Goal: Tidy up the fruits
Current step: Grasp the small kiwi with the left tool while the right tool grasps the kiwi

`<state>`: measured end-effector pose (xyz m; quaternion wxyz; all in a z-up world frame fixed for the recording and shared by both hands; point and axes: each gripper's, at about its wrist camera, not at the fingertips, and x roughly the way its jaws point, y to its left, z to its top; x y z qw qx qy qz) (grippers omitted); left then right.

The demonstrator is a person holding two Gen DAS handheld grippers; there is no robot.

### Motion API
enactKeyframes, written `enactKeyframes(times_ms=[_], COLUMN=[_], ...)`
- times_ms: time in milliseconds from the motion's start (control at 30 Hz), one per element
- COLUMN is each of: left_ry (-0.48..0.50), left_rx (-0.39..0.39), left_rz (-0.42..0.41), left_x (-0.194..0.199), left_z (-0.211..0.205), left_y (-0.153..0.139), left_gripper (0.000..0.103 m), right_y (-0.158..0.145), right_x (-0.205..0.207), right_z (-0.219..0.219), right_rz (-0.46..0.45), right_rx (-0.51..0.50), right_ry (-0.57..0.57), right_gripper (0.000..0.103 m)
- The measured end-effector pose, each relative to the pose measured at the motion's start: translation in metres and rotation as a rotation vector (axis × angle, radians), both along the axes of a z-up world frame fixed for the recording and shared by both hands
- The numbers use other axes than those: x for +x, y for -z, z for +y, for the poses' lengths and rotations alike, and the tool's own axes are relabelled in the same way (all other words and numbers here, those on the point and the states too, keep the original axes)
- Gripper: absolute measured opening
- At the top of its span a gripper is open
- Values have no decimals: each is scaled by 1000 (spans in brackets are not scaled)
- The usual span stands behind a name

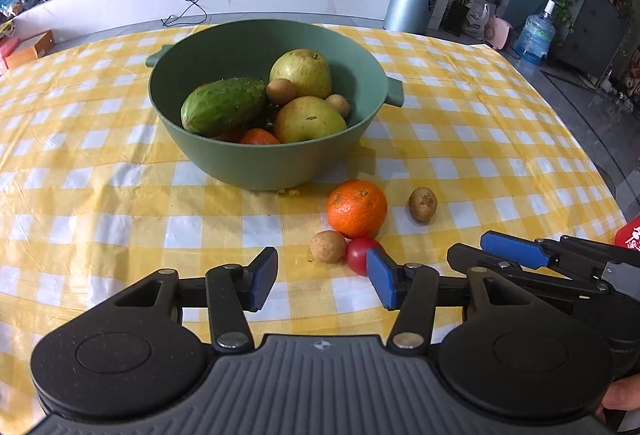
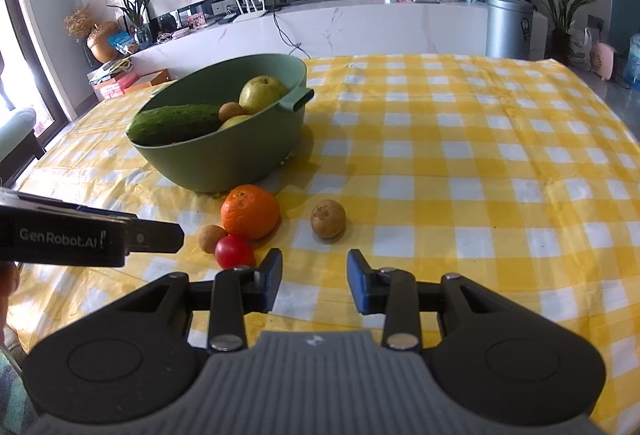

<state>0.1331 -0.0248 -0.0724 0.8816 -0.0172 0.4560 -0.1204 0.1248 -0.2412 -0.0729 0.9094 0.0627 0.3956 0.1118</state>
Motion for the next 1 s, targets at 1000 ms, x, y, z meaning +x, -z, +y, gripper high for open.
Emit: enactKeyframes(times_ms=[1000], left_ry=[-75], left_rx=[-183], left_rz=[132], left_x=[41], left_z=[14], left_y=[32], left_gripper=[37], right_y=[16], right_x=[31], right_z=[7], right_rz=[-3], right_rx=[48], right_ry=[51], right_gripper=[27])
